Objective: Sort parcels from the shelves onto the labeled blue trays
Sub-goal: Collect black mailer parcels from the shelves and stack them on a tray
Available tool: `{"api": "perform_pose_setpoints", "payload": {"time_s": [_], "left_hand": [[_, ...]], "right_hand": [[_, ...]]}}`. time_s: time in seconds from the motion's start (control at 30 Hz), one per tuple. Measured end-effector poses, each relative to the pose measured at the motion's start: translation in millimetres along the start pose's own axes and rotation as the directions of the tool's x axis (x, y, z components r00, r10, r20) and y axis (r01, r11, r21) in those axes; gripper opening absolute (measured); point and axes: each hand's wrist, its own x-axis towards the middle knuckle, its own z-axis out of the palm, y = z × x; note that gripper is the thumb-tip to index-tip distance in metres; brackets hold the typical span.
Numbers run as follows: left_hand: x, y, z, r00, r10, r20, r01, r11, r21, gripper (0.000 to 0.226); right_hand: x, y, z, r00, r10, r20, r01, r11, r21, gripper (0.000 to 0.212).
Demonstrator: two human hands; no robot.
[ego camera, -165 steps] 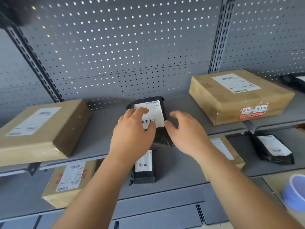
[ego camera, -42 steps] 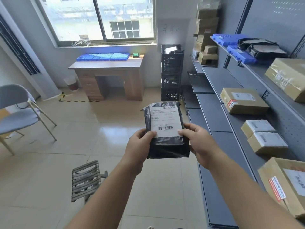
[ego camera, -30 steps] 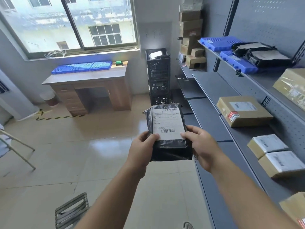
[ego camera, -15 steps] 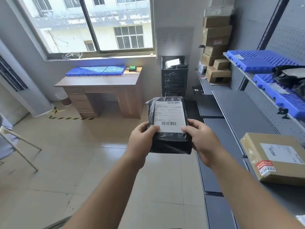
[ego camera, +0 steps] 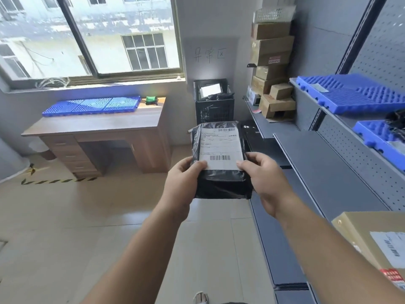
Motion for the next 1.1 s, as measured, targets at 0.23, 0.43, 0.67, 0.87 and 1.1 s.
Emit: {"api": "perform_pose_setpoints", "payload": {"time_s": [0.23, 0.43, 0.67, 0.87, 1.1], "left_hand": [[123, 34, 28, 0.979, -0.027, 0.2, 0.017, 0.999, 0.05, 0.017], [181, 48, 91, 0.926, -0.055, 0.374, 0.03, 0.997, 0.074, 0.017], [201, 61, 197, 0.846, -0.042, 0.532, 0.0, 0.997, 0.079, 0.016], [190, 66, 290, 0.747, -0.024, 0.664, -0.018, 0.998, 0.057, 0.023], [172, 53, 381, 0.605, -0.046, 0.795, -0.013, 0.998, 0.067, 0.025]], "right_hand": [[89, -29, 10, 0.981, -0.028, -0.192, 0.028, 1.0, -0.005, 0.026], [126, -50, -24, 0.914, -0.09, -0.395, 0.079, 0.996, -0.044, 0.024], [141, -80, -102, 0.817, -0.166, -0.552, 0.124, 0.986, -0.113, 0.034], [133, -103, -176, 0.708, -0.217, -0.672, 0.161, 0.976, -0.145, 0.035], [104, -113, -238, 0.583, -0.232, -0.779, 0.138, 0.973, -0.186, 0.028]]}}
